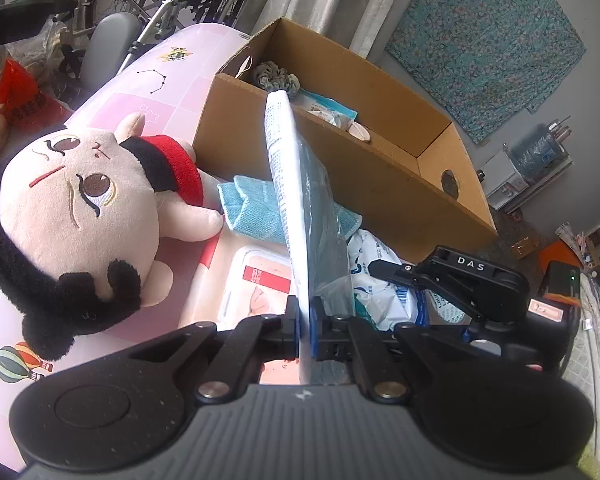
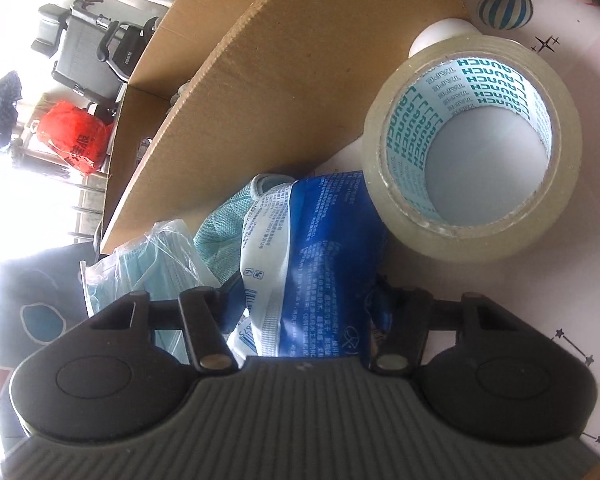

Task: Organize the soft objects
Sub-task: 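Lift the face masks with the left tool while the right tool lifts the blue bag, then carry the face masks over the box with the left tool while the right tool carries the blue bag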

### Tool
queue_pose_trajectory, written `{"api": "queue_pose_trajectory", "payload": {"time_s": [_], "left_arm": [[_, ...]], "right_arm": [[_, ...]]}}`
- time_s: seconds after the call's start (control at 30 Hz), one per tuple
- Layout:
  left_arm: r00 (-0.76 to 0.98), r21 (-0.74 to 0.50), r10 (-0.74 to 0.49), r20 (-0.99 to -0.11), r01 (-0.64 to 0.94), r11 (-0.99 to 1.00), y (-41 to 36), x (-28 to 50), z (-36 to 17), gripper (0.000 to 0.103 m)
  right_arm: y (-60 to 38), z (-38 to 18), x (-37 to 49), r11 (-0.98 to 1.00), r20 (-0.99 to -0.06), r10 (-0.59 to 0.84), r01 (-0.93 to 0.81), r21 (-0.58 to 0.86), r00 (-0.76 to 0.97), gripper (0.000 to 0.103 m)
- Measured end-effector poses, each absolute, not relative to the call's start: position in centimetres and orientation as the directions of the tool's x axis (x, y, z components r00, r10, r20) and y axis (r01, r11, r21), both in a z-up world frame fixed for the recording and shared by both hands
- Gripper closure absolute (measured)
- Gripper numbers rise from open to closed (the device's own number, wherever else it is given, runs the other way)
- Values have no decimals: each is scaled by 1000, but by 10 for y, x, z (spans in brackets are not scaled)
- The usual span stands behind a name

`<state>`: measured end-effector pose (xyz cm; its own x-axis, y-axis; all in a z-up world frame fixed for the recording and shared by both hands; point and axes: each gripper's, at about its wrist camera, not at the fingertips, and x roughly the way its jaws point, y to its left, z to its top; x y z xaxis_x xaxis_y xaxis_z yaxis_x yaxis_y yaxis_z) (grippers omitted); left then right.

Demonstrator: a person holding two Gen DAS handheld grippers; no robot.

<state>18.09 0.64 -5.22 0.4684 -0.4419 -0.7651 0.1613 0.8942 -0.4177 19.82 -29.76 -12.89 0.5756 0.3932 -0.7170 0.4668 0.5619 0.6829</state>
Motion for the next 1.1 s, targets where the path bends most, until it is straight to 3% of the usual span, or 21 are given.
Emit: {"api": "queue_pose_trajectory", "payload": {"time_s": [0.43, 0.83, 1.1], "left_arm": [[506, -441, -472, -722, 189, 877, 8, 161, -13, 98], [583, -471, -551, -597, 301, 829, -1, 182, 65, 98], [580, -503, -605, -545, 351, 790, -37, 271, 82, 98]], "right_arm": [[-307, -102, 158, 454, -586, 544, 377, 807, 601, 47], [-336, 14, 172, 540, -434, 548, 94, 837, 715, 46], [-380, 46, 254, 625, -466, 476, 86, 776, 746, 46]]}}
